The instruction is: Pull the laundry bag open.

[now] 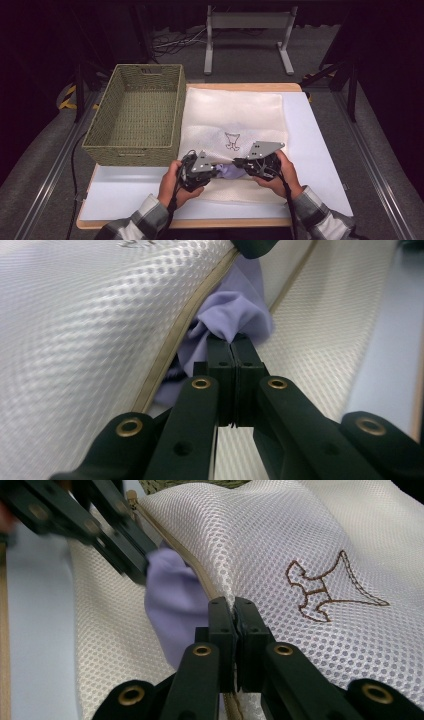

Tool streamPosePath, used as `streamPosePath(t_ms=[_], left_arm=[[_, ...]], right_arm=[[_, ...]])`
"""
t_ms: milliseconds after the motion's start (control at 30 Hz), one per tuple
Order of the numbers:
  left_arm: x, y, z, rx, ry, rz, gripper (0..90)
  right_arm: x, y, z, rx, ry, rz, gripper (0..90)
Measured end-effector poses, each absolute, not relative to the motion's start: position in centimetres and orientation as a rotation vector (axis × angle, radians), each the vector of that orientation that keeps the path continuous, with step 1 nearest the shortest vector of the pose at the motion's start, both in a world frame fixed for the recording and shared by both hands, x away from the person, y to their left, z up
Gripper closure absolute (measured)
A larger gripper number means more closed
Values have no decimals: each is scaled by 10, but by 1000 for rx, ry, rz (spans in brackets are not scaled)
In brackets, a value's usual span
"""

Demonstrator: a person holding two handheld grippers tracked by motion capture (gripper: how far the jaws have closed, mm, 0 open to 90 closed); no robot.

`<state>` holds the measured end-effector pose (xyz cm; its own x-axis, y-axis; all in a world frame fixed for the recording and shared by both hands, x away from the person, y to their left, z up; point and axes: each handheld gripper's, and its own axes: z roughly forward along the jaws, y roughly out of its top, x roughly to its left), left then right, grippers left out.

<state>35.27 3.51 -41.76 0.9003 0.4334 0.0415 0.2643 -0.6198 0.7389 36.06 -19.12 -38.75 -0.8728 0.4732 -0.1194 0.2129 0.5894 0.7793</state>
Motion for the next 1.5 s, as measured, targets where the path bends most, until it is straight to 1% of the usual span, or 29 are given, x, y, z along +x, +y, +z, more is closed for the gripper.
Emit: streamPosePath(t_ms=[200,267,300,433,500,600,767,867,967,1067,1233,1367,1400,1467,1500], left_arm=[[366,-1,-432,2348,502,286,896],[372,-9,-434,2350,511,314,896],[374,-12,-436,2339,530,309,897],[381,-21,-441,2332,583,358,898],[383,-23,-440,2334,606,405,900],[384,-25,-441,2311,649,426,899],[380,-16,-438,2280,653,390,896],[375,-5,-434,2247,617,357,871],[370,2,-431,2249,589,349,826],[366,6,-431,2265,579,341,735],[359,16,-424,2256,546,318,636],[351,25,-417,2243,511,303,639],[350,27,-416,2243,502,299,670],[346,31,-415,2255,484,307,704],[346,32,-414,2261,469,307,740]], right_arm=[[359,-191,-386,556,2505,1187,877],[359,-190,-387,555,2513,1187,877],[359,-190,-387,555,2515,1189,877],[359,-189,-389,557,2528,1173,877],[359,-188,-391,557,2538,1164,877],[359,-186,-392,556,2542,1155,877],[359,-188,-393,556,2547,1130,877],[360,-188,-394,556,2545,1127,877],[360,-187,-394,549,2545,1122,877],[359,-187,-393,544,2544,1120,877],[359,-187,-392,544,2541,1126,877],[359,-189,-391,547,2536,1132,877],[359,-189,-391,548,2537,1135,877],[359,-189,-391,547,2538,1134,878],[359,-188,-391,548,2538,1131,877]])
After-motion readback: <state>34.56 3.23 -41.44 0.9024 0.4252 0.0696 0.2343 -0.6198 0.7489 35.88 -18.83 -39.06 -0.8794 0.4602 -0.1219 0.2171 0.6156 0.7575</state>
